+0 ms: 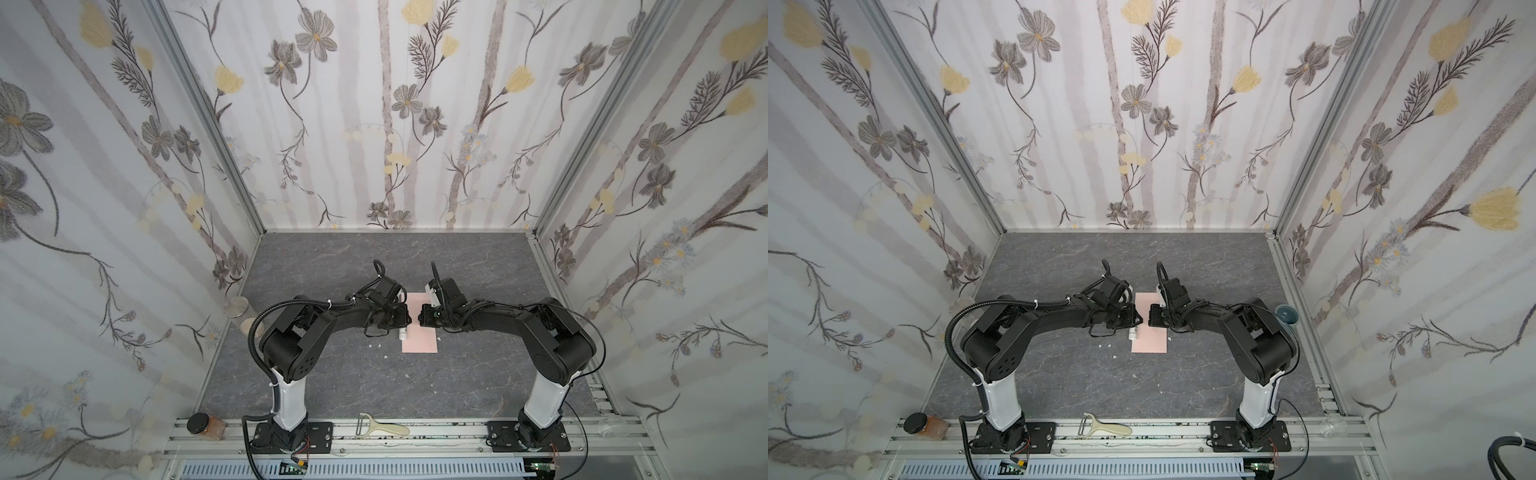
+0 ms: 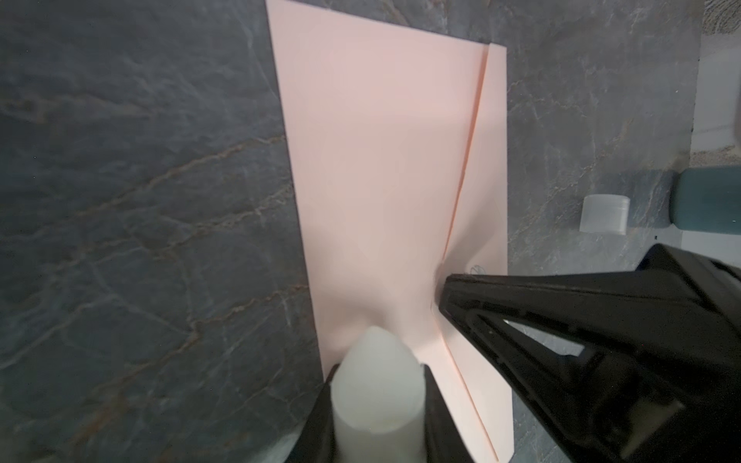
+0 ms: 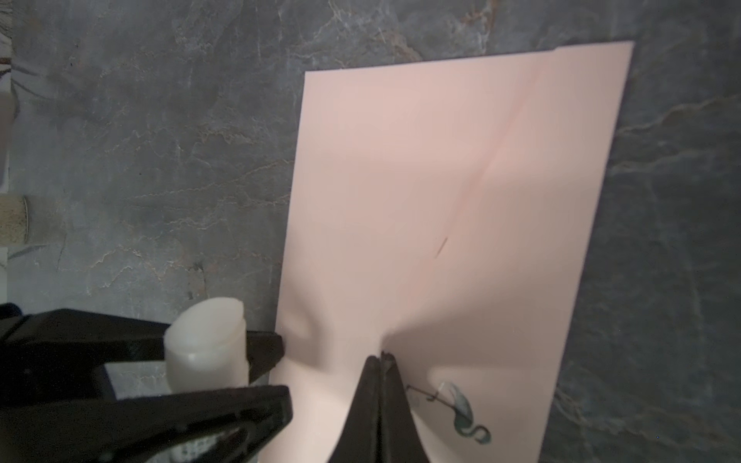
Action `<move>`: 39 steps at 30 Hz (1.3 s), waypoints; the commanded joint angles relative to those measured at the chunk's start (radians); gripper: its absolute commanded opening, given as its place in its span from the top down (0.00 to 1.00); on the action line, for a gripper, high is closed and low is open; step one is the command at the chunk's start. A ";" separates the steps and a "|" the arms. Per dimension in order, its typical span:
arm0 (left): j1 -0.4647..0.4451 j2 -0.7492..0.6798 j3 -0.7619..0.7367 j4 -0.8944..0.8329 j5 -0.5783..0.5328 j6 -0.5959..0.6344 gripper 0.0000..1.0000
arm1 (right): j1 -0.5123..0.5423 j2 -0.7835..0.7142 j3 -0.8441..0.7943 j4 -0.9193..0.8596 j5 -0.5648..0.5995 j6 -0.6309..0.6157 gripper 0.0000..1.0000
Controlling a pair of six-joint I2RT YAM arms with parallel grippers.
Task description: Place the letter into the envelope and seal it
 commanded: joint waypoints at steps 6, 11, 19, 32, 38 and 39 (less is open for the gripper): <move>0.000 0.027 0.003 -0.127 -0.021 -0.019 1.00 | -0.016 -0.075 -0.040 -0.044 -0.022 0.001 1.00; 0.000 0.038 0.009 -0.145 -0.021 -0.023 1.00 | -0.024 -0.170 -0.069 -0.050 -0.024 0.001 1.00; -0.001 0.044 0.031 -0.151 -0.018 -0.019 1.00 | 0.010 -0.206 -0.166 -0.009 -0.009 0.041 1.00; -0.030 0.030 -0.005 -0.151 -0.021 -0.021 1.00 | 0.032 -0.124 -0.145 0.009 0.032 0.072 1.00; -0.041 0.029 -0.018 -0.151 -0.032 -0.020 1.00 | 0.032 -0.125 -0.137 0.012 0.035 0.079 1.00; -0.041 0.026 -0.021 -0.151 -0.032 -0.020 1.00 | 0.031 -0.144 -0.143 0.005 0.040 0.080 1.00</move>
